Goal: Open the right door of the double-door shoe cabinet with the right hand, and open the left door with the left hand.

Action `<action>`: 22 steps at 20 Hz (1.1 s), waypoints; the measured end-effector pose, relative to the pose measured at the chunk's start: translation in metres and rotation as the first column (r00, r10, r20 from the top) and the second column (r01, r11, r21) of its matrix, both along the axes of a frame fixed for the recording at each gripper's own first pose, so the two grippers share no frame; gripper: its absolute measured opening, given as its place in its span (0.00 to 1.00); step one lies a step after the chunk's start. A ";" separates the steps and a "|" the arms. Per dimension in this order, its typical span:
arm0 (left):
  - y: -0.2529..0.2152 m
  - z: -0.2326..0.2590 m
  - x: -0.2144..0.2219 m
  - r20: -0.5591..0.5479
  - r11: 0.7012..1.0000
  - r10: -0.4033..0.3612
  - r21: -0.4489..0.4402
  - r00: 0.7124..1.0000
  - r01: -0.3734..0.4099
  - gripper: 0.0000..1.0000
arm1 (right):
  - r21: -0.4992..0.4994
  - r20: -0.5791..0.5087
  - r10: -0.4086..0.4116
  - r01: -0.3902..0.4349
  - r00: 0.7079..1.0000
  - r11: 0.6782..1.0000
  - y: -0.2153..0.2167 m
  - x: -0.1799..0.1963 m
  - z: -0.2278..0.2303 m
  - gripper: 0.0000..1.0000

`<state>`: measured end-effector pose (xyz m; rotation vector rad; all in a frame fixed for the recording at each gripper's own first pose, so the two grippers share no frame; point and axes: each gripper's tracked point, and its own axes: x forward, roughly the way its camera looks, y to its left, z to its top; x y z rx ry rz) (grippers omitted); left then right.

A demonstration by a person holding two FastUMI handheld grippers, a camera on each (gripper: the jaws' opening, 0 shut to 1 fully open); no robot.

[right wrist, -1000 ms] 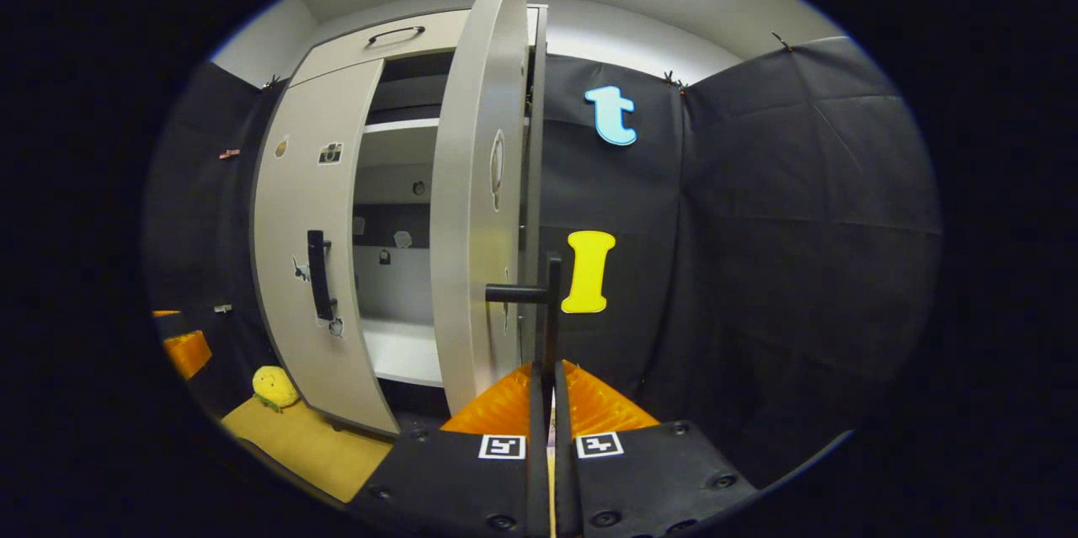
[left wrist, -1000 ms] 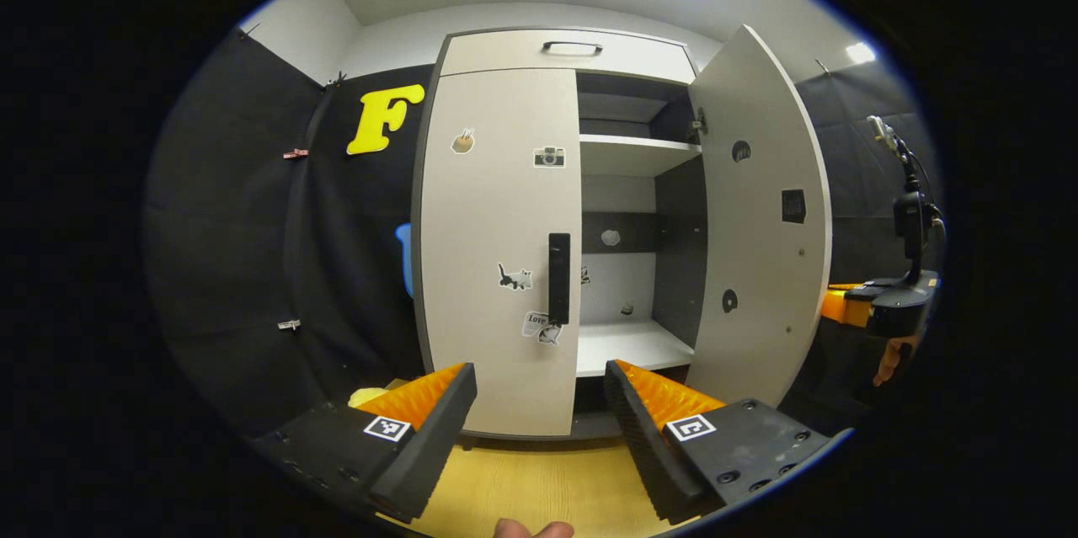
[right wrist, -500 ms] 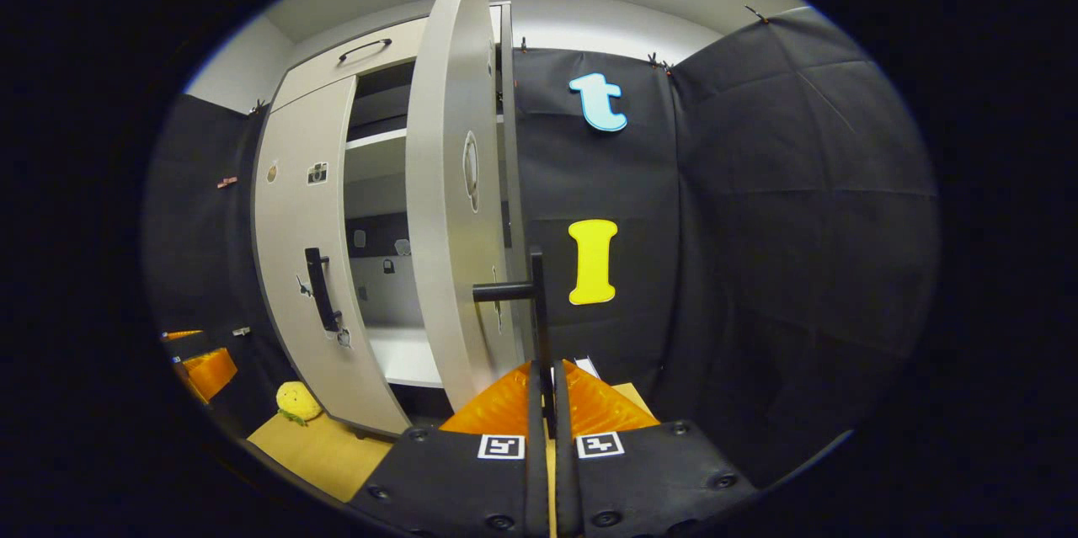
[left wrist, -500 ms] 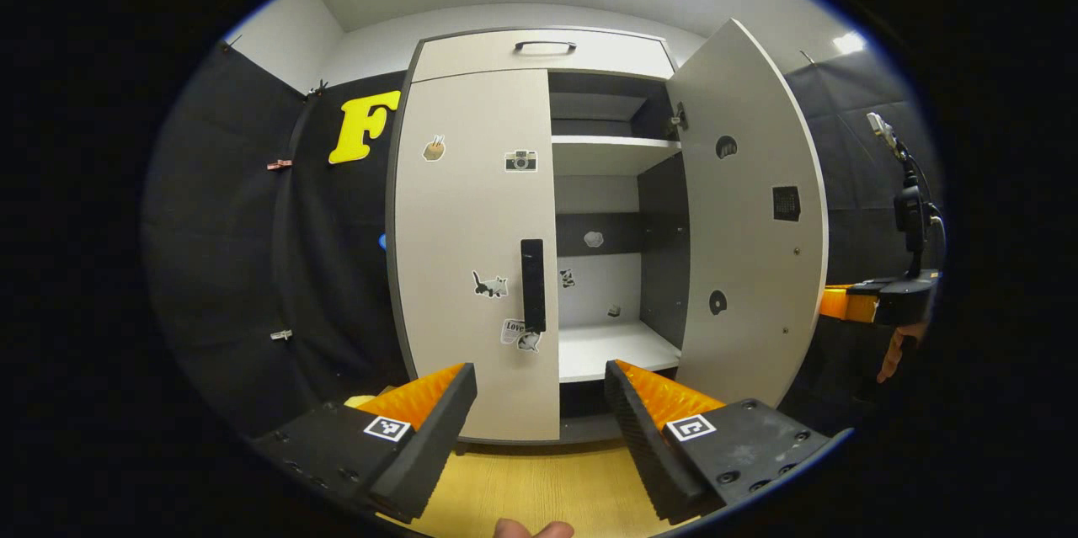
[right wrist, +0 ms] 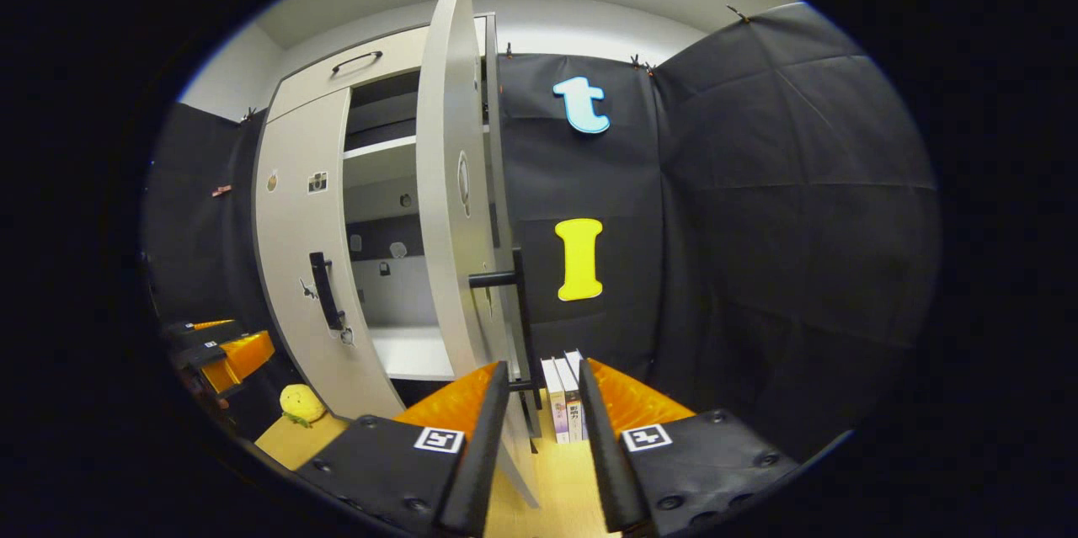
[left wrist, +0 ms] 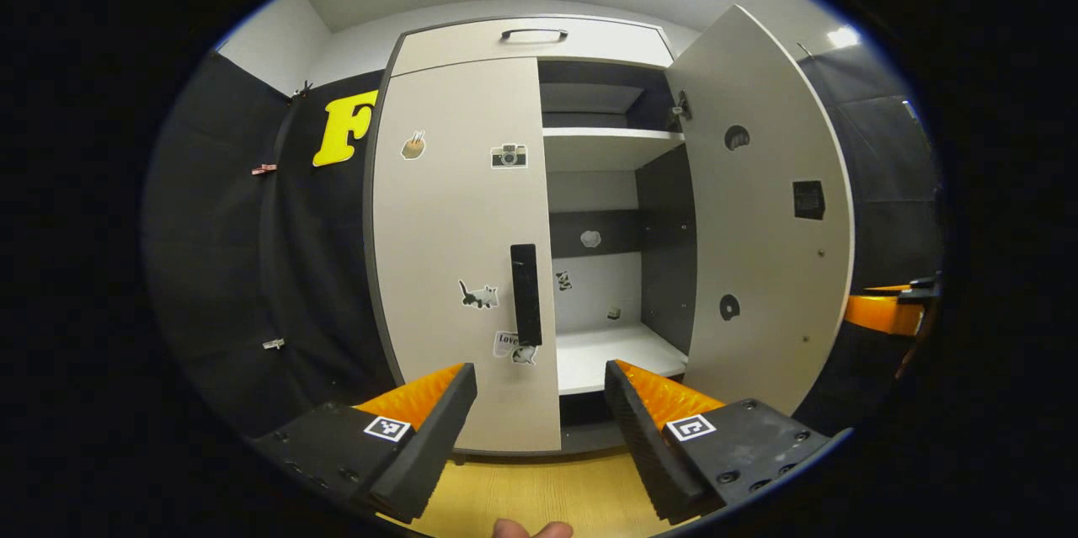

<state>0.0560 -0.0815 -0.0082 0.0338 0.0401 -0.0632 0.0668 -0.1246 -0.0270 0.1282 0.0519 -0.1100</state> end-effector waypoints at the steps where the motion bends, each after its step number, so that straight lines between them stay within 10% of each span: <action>1: 0.000 0.004 0.009 0.008 1.000 0.001 0.005 1.000 -0.001 0.94 | 0.006 0.004 -0.003 0.003 1.000 1.000 -0.001 -0.001 0.002 0.69; 3: -0.001 0.007 0.030 0.016 1.000 0.000 0.011 1.000 0.000 0.94 | 0.017 0.012 -0.012 0.012 1.000 1.000 -0.006 -0.004 0.005 0.99; 14: 0.012 0.002 0.152 0.019 0.998 0.056 0.011 0.998 -0.056 0.91 | -0.056 -0.012 -0.078 0.078 0.997 0.995 -0.045 -0.010 -0.011 0.98; 22: 0.012 0.000 0.189 0.056 0.995 0.098 0.021 0.994 -0.100 0.50 | -0.038 0.004 -0.133 0.133 0.991 0.990 -0.074 -0.005 -0.009 0.98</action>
